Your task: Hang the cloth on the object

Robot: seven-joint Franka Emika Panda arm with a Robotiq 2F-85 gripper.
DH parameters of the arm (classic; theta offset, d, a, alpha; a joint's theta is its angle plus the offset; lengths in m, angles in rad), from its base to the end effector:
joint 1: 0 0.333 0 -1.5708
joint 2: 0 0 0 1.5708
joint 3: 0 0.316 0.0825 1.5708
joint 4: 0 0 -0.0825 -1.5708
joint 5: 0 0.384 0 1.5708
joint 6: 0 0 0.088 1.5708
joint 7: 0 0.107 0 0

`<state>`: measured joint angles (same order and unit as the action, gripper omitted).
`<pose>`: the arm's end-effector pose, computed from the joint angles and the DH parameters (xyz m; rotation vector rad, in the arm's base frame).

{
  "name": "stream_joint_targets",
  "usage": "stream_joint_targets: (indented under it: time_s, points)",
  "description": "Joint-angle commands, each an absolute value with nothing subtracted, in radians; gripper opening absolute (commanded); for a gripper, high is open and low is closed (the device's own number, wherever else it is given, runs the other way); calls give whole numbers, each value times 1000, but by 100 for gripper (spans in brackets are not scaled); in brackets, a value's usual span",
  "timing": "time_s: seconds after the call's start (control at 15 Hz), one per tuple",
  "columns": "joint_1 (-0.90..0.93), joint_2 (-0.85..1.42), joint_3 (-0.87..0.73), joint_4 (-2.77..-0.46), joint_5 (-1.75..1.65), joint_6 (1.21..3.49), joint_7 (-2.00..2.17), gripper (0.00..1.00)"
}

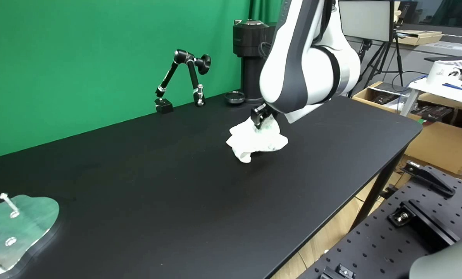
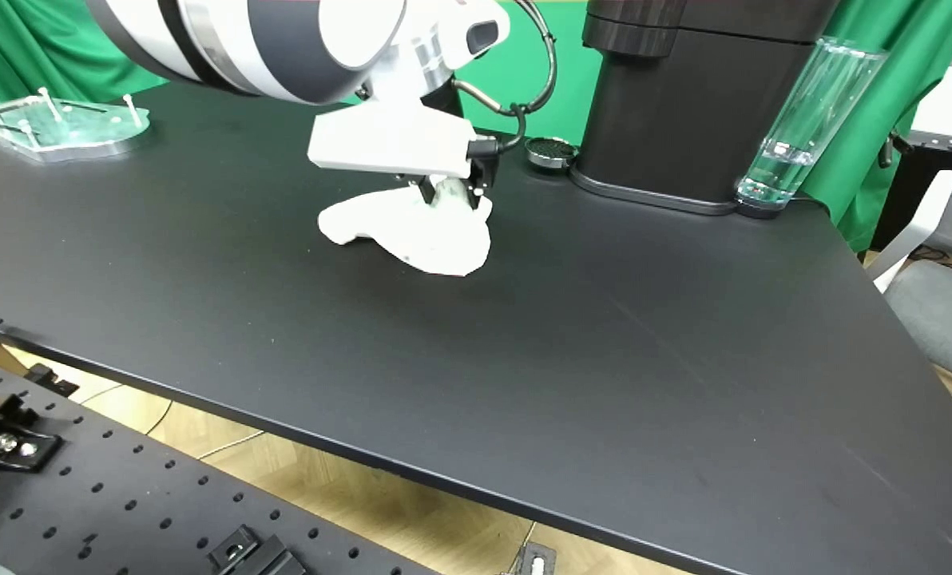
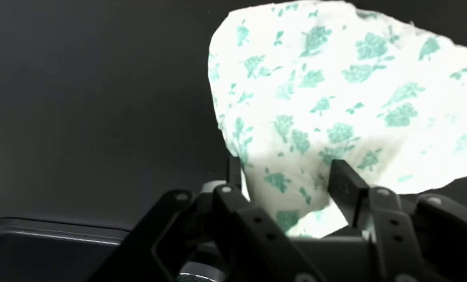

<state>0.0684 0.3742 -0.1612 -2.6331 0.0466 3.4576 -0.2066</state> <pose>0.4491 -0.0518 0.1720 2.9393 0.1334 0.6623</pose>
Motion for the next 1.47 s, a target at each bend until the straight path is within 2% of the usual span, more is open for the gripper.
stream_joint_targets:
  time_s: [0.0,0.33,0.47,0.67,0.93,1.0,1.4]
  points:
    - [67,381,-157,-2619,67,3455,-149,31]
    - [161,367,-244,-2605,183,3303,-124,0]
    - [311,382,-381,-2562,300,3172,-135,0]
    - [478,387,-537,-2482,287,2960,-59,1]
    - [631,352,-632,-2346,212,2694,47,1]
    - [514,313,-511,-2314,64,2662,160,1]
    - [315,243,-198,-2115,-5,2467,270,1]
